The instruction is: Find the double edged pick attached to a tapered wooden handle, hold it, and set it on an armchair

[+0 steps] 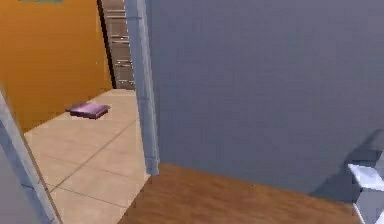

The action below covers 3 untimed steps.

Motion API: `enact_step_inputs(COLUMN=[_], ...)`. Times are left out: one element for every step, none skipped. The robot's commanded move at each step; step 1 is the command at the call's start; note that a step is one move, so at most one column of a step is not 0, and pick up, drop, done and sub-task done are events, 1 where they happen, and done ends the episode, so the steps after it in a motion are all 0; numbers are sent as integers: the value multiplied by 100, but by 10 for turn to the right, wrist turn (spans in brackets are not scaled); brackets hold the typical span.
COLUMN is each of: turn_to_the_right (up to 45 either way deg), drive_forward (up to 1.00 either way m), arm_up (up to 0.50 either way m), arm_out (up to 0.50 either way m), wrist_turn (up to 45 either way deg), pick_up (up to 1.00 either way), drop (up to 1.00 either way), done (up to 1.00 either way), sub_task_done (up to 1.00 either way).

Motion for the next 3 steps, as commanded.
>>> enact_step_inputs(turn_to_the_right=[0,-210,0], drive_forward=[55,0,40], arm_up=[0,0,0], arm_out=[0,0,0], wrist_turn=[0,0,0], pick_up=[0,0,0], drop=[0,0,0], done=[0,0,0], sub_task_done=[0,0,0])
